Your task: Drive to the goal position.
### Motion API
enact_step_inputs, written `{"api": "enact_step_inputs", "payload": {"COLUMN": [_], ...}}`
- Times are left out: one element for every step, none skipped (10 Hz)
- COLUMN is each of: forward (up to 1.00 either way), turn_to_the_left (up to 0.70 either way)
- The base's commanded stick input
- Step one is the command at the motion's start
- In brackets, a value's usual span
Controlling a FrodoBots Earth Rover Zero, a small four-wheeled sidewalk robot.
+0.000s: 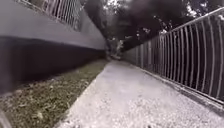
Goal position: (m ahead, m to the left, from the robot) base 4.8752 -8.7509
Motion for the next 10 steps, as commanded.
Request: {"api": "enact_step_inputs", "payload": {"forward": [0.50,0.50,0.50,0.50,0.50,0.50,0.50,0.50,0.50,0.50], "turn_to_the_left": [0.00,0.00,0.00,0.00,0.00,0.00,0.00,0.00,0.00,0.00]}}
